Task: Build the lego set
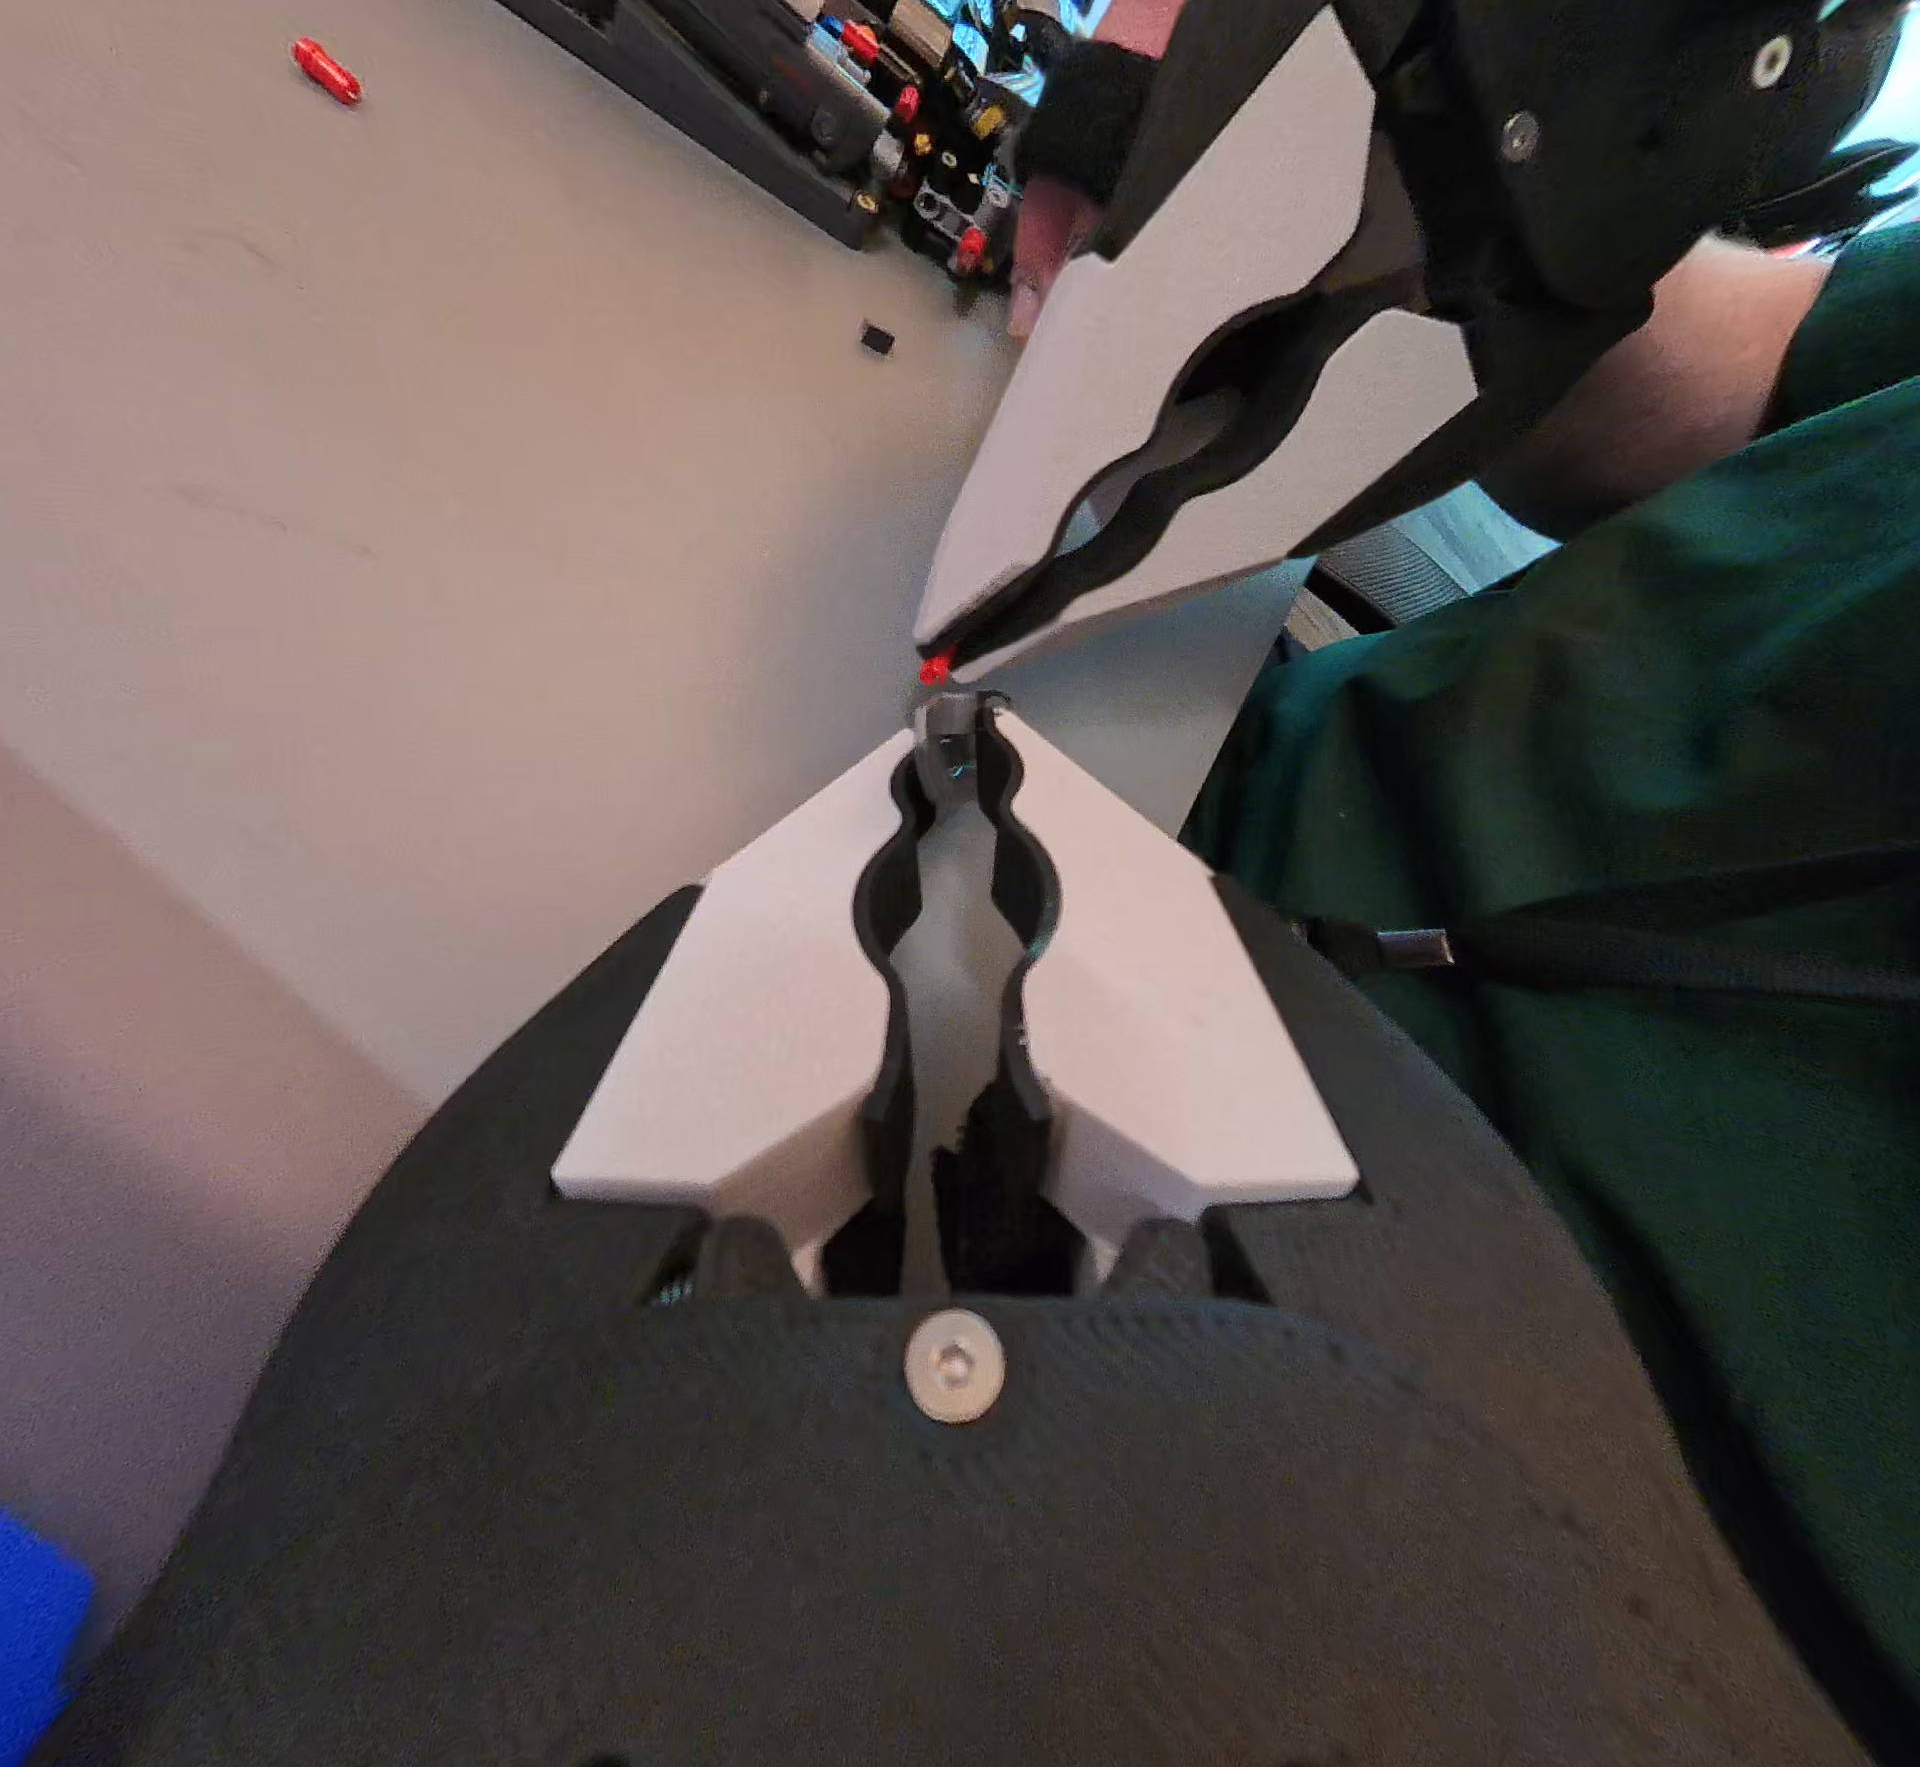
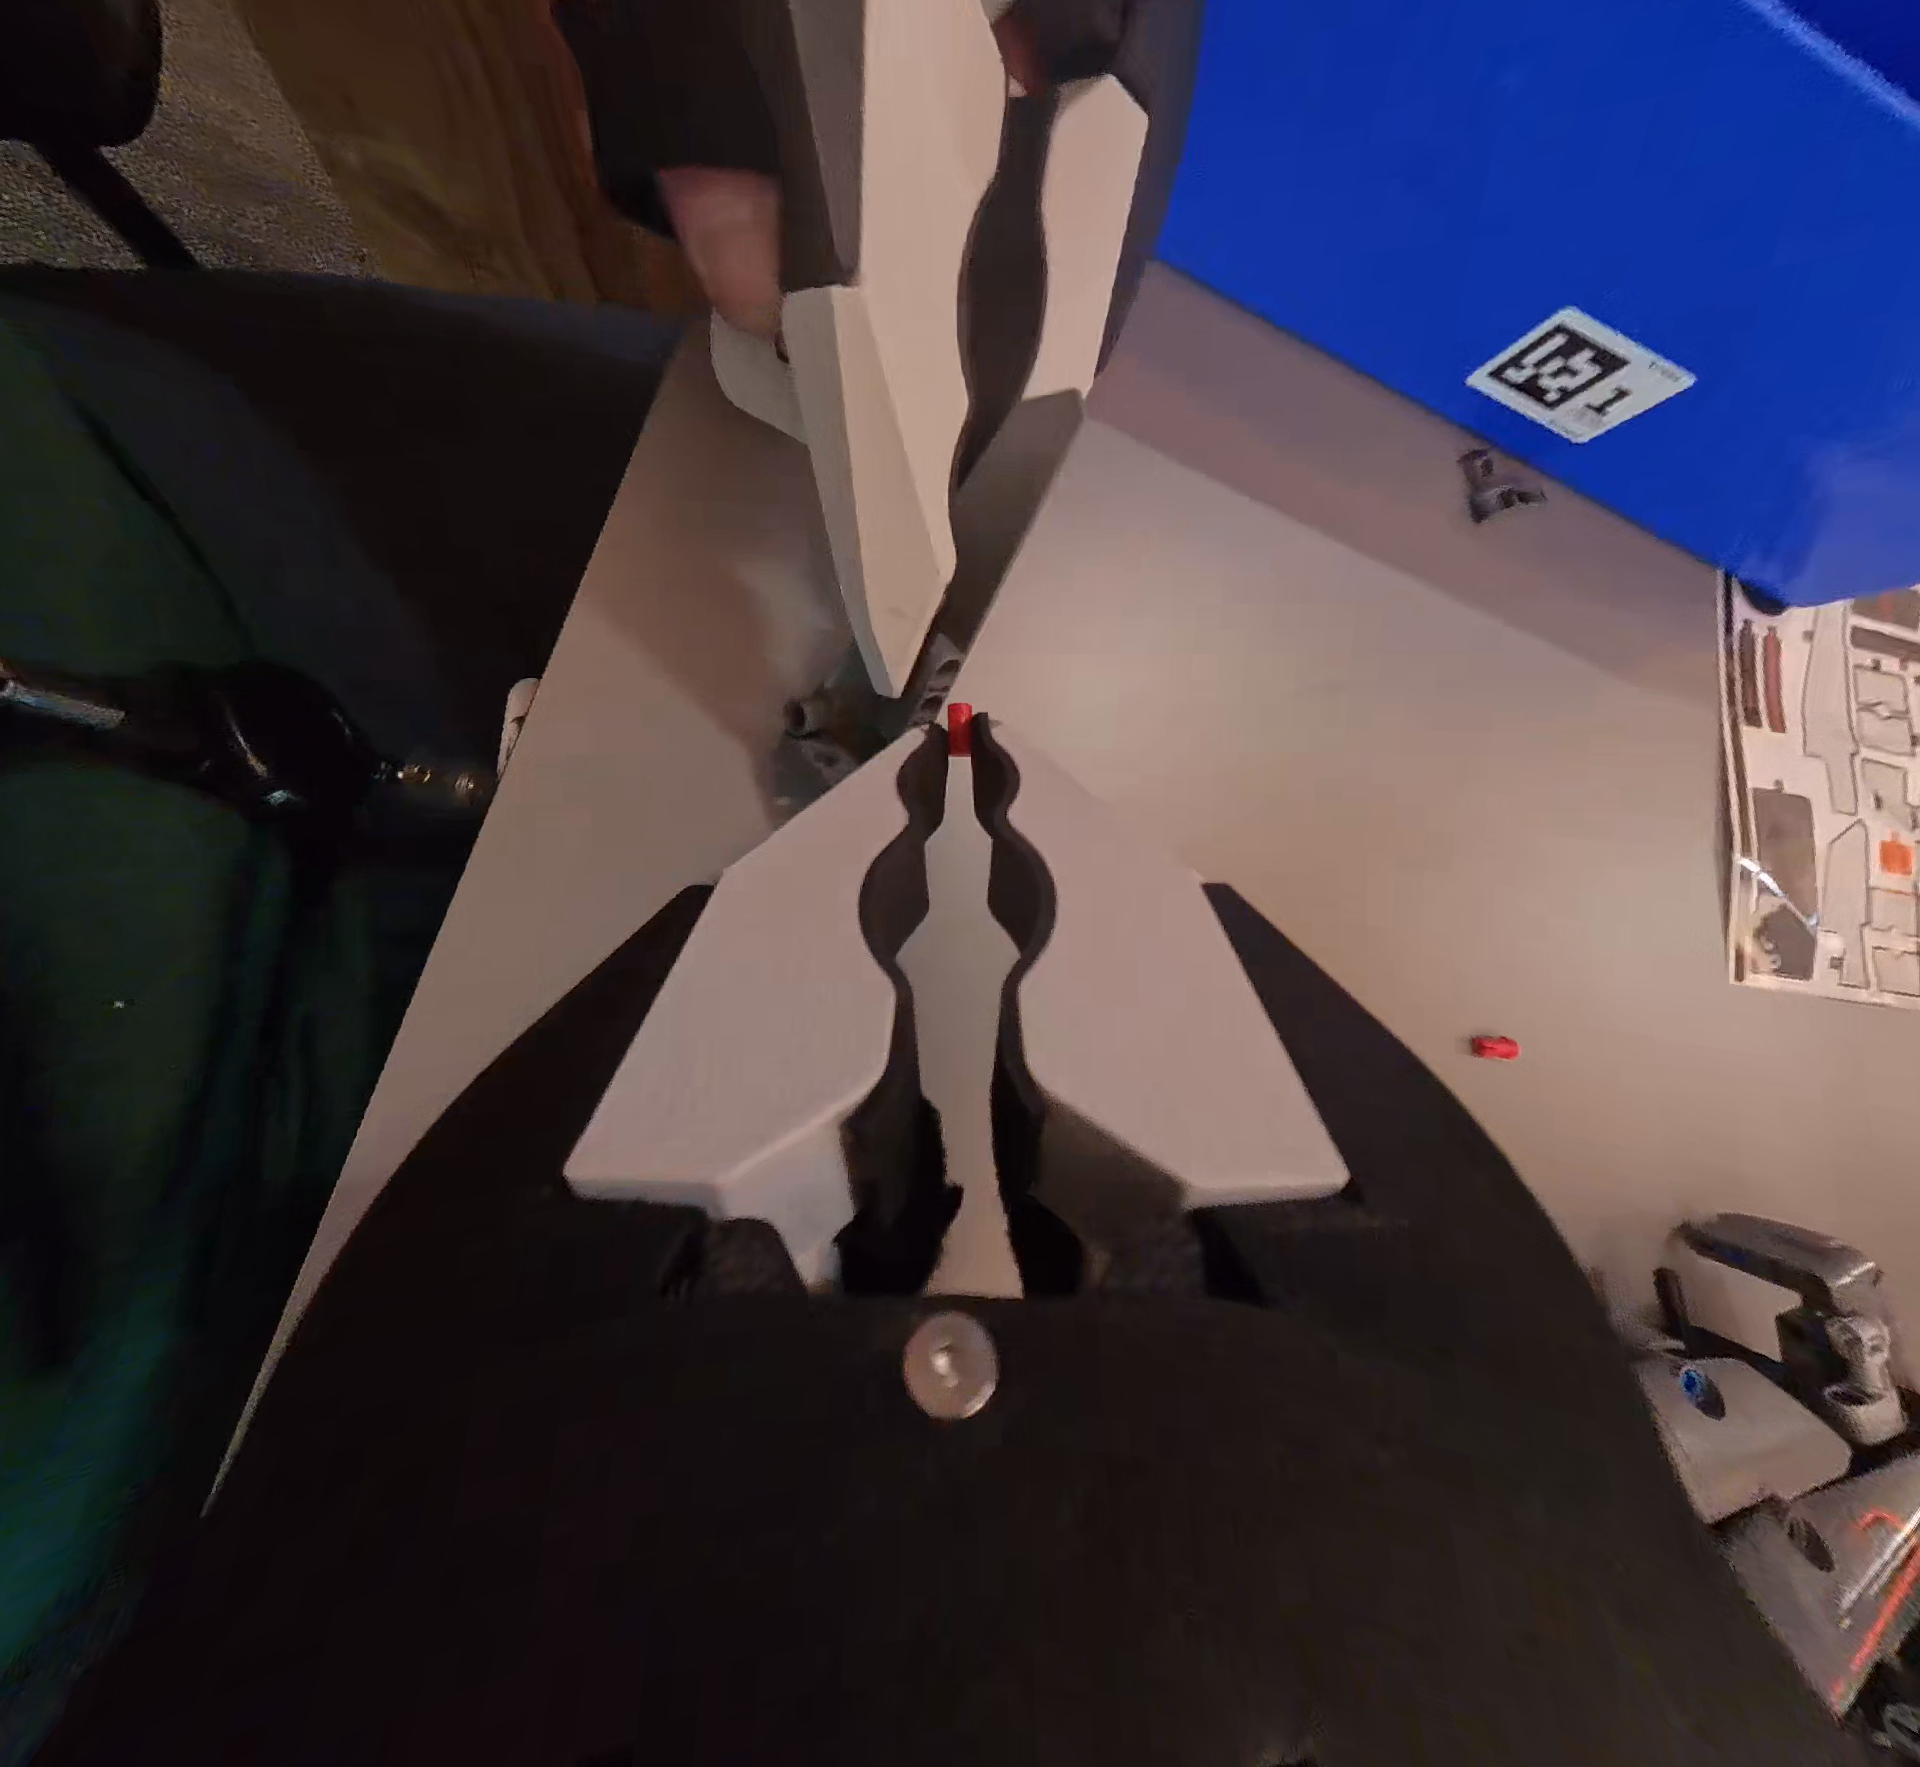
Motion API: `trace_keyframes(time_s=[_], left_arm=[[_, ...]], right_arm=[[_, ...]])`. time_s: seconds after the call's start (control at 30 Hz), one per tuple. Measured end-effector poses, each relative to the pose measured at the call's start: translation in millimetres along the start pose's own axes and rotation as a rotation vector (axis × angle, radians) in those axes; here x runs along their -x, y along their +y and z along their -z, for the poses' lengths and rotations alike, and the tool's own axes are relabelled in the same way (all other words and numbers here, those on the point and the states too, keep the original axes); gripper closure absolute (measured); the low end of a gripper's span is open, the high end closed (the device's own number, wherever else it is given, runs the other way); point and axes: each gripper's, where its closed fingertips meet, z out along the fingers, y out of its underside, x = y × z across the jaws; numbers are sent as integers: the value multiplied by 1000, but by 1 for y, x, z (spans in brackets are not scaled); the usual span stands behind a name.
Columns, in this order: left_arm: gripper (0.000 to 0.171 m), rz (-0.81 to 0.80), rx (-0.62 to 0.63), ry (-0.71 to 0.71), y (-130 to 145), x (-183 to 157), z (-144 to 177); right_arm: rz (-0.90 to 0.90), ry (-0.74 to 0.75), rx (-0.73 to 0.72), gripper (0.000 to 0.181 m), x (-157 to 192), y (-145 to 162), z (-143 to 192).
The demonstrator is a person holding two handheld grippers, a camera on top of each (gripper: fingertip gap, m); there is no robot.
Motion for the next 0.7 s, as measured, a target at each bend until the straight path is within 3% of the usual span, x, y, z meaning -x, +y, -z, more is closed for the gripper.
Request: trace_keyframes(time_s=[0.7], left_arm=[[166,32,224,25,-6,-15,-31]], right_arm=[[224,51,9,180,10,17,25]])
